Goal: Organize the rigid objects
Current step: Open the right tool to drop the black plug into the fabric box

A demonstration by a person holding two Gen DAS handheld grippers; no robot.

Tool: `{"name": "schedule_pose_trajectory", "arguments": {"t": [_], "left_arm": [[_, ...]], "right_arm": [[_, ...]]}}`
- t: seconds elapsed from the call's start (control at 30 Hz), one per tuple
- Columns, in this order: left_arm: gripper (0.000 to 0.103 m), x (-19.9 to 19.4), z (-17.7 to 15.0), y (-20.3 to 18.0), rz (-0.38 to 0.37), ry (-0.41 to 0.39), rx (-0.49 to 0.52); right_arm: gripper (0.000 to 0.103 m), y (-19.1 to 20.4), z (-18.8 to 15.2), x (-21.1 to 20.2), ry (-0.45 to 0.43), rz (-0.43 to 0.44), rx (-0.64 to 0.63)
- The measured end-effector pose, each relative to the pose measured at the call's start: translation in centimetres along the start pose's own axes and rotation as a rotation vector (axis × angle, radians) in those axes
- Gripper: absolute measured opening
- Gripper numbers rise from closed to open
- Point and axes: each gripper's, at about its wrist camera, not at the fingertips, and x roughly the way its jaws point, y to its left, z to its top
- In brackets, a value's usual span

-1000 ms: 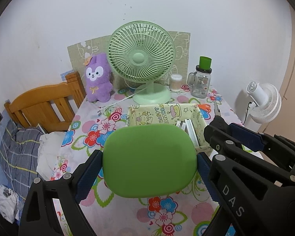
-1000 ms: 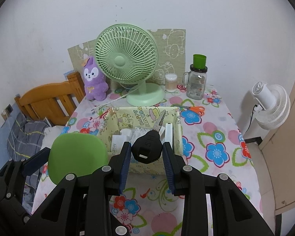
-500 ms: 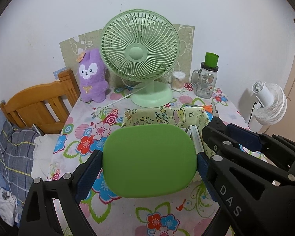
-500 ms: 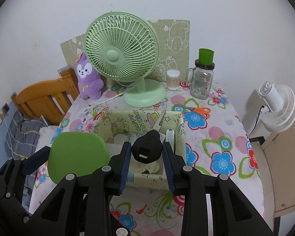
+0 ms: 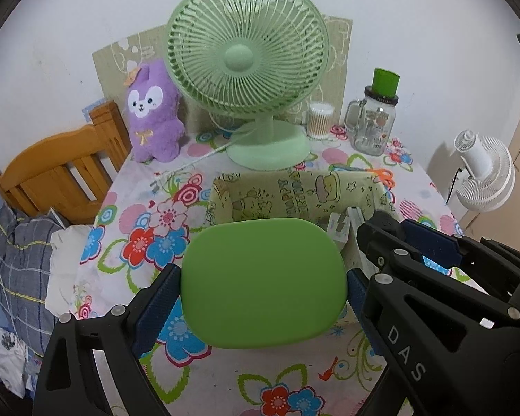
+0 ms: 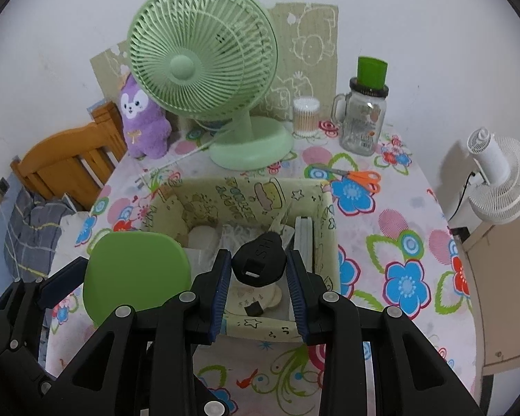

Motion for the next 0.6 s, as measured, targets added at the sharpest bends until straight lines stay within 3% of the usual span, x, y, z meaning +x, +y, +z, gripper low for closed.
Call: {"name": "schedule_pose_trajectory", "arguments": {"t": [0.4, 0.6], "left_arm": [[0.095, 1.7, -0.3, -0.4, -0.01, 0.055, 0.011], [0.095, 1.8, -0.2, -0.4, -0.013, 0.071, 0.013]], "right_arm": [[0.036, -0.4, -0.4, 2.0, 0.056, -0.027, 0.026], [0.043, -0.3, -0.3, 2.2, 0.072, -0.043, 0.03]]}}
